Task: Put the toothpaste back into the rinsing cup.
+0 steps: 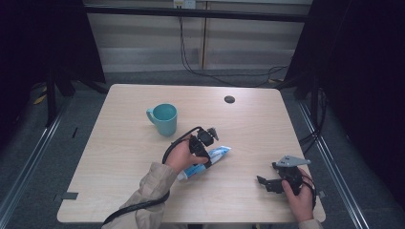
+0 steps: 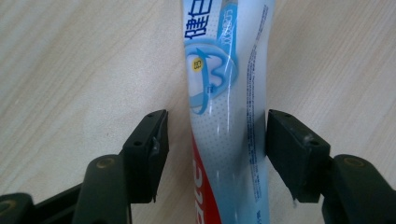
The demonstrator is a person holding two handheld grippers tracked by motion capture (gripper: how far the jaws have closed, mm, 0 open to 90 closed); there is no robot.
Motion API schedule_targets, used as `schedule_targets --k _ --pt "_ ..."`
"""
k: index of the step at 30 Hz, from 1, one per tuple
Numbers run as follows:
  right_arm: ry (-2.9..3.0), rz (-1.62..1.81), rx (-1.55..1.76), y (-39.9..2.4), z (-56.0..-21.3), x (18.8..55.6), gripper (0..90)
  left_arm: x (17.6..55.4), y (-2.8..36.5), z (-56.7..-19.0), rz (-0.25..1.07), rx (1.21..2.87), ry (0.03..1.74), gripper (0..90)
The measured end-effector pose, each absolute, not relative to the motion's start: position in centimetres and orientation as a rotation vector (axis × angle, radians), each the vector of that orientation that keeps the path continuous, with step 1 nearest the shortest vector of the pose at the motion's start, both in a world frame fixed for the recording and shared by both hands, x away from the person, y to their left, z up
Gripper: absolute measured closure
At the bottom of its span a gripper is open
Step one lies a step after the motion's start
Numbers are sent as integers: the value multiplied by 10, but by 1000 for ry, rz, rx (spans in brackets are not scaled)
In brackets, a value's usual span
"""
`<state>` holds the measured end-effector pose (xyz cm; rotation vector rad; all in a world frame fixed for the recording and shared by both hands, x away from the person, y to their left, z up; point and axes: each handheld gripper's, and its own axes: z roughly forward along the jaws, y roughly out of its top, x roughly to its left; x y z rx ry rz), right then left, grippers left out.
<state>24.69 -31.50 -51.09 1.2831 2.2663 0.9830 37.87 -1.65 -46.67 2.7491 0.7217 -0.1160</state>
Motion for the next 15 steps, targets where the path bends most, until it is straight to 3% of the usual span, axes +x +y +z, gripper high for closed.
schedule_targets --k 9,15 --pt "2266 983 1282 -315 -511 247 137 375 -26 -470 -72 2776 685 445" --pt "2268 985 1283 -315 -511 247 136 372 -30 -470 -20 2798 685 517"
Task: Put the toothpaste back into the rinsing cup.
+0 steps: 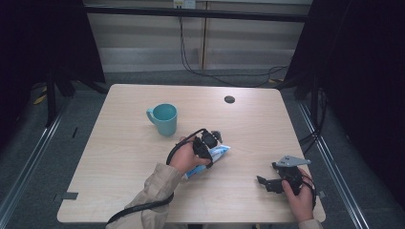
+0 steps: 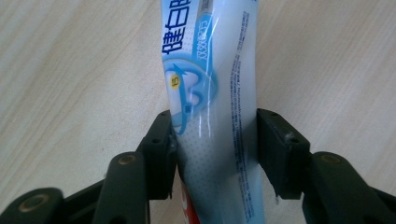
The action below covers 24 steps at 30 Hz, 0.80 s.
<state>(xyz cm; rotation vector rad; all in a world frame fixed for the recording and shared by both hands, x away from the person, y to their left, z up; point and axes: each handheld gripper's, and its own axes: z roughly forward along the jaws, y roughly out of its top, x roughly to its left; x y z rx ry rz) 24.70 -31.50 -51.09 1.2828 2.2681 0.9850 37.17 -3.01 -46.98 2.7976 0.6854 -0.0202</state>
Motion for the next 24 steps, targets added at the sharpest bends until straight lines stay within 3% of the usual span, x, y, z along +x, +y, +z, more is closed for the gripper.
schedule_targets --k 7,24 --pt "2270 987 1279 -315 -511 247 135 371 -30 -467 -30 2796 679 705" --pt "2272 989 1276 -315 -511 248 135 371 2 -446 -55 2571 712 728"
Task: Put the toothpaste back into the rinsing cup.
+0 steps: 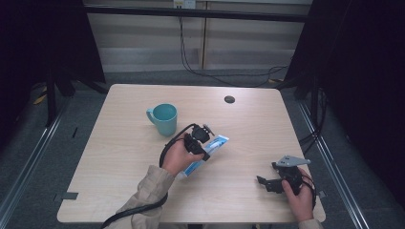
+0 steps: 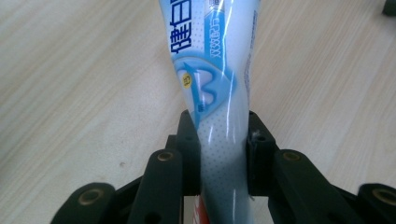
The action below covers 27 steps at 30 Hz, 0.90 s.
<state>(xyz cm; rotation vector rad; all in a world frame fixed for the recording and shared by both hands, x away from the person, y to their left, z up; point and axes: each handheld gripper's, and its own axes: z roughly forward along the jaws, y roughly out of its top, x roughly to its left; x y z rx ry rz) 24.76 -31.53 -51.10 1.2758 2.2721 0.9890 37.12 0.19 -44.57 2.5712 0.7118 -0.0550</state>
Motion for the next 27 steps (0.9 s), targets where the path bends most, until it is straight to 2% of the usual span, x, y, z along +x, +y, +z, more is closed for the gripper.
schedule_targets --k 10,27 --pt "2272 990 1276 -315 -511 248 135 376 26 -430 -16 2376 723 727" --pt "2272 990 1277 -315 -511 248 135 381 50 -422 43 2273 746 727"
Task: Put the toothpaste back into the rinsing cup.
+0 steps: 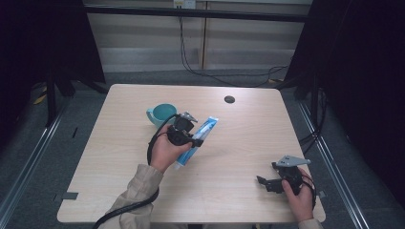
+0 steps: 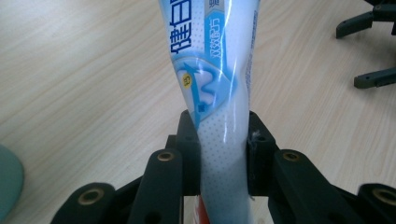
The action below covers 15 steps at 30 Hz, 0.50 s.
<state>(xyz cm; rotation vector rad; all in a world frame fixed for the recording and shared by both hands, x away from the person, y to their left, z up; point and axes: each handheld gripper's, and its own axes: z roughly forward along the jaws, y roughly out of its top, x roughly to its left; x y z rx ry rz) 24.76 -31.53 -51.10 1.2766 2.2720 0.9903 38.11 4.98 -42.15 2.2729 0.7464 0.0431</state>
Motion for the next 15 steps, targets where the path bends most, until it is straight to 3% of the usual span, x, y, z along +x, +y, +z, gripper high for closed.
schedule_targets --k 15 --pt "2272 990 1276 -315 -511 248 135 383 67 -412 68 2158 773 728"
